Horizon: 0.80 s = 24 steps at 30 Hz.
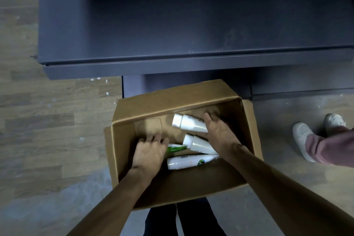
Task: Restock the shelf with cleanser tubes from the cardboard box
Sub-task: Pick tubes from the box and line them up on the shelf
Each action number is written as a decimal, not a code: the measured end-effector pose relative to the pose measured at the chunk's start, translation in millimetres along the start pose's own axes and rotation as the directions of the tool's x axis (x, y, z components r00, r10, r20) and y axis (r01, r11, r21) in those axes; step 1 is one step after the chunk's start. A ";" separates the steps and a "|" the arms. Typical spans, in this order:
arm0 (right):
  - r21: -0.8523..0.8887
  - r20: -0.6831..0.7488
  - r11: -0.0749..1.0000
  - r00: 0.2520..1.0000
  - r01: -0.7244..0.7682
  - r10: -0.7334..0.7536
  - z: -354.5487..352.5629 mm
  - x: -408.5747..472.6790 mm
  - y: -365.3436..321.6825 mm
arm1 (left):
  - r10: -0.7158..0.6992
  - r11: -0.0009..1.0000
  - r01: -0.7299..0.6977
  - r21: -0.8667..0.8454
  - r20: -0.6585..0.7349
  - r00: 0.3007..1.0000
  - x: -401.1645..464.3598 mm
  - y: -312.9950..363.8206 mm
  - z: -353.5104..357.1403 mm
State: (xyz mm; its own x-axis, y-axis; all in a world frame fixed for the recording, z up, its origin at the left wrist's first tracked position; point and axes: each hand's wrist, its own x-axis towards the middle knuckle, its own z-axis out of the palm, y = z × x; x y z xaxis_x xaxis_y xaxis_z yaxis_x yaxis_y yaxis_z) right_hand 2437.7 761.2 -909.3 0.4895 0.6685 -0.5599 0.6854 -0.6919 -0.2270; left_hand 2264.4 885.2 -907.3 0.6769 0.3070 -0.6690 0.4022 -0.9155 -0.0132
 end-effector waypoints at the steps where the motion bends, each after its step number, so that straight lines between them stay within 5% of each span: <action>1: 0.038 -0.012 0.999 1.000 -0.028 0.028 -0.8 0.0 0.4 | -0.010 1.000 0.010 -0.008 0.000 1.000 -0.8 1.0 -1.0; 7: 0.373 -0.140 0.923 0.978 -0.094 0.156 -18.6 -17.9 -11.8 | -0.129 0.980 0.123 -0.159 -0.032 0.991 -16.1 -4.3 -6.4; 11: 0.693 -0.102 0.712 0.962 -0.114 0.253 -31.8 -31.8 -20.8 | -0.200 0.900 0.163 -0.405 -0.050 0.978 -28.4 -12.1 -18.0; 14: 0.685 -0.140 0.726 0.969 -0.055 0.205 -39.5 -37.3 -21.0 | -0.157 0.822 0.111 -0.559 -0.035 0.987 -38.3 -20.6 -23.3; 19: 0.684 -0.160 0.728 0.964 -0.045 0.210 -70.7 -65.1 -16.4 | -0.089 0.452 0.012 -0.892 -0.031 0.996 -67.4 -27.3 -43.6; 24: 0.677 -0.174 0.735 0.973 0.006 0.152 -134.9 -113.1 -30.9 | -0.084 0.288 -0.129 -0.949 -0.159 0.984 -104.6 -29.6 -99.4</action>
State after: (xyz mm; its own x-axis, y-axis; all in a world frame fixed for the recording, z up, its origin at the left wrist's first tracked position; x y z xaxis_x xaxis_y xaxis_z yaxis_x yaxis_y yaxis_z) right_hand 2433.8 743.7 -731.5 0.6738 0.5930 -0.4407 0.1420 -0.6893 -0.7104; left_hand 2243.0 906.0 -763.0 0.7301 0.4204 -0.5387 0.6135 -0.0563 0.7877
